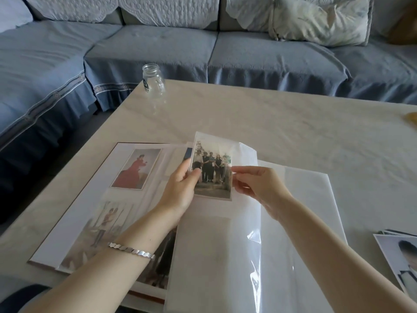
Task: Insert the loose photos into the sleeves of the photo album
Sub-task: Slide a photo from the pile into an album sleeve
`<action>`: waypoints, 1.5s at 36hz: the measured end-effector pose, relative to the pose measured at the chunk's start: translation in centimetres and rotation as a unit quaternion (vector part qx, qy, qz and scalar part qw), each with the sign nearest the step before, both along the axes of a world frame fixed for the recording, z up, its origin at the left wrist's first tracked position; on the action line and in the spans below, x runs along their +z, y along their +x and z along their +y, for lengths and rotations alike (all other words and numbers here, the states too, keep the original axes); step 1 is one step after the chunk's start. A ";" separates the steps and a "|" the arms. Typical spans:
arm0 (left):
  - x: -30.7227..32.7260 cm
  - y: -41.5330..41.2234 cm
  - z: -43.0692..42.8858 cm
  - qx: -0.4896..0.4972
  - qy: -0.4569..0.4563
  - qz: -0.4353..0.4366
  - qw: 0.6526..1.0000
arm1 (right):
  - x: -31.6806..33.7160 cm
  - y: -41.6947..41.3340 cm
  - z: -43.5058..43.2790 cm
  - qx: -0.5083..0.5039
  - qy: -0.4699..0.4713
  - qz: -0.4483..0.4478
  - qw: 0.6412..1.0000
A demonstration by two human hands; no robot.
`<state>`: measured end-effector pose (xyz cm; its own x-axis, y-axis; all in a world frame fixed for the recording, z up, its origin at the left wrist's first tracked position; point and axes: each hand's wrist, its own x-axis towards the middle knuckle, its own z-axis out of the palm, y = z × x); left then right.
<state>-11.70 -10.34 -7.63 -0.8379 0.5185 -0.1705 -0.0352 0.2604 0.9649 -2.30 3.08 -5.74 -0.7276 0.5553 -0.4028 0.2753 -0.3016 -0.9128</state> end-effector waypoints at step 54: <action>0.9 12.3 8.1 -0.304 -0.199 0.307 0.880 | -3.7 25.1 7.3 0.023 0.523 -0.422 0.740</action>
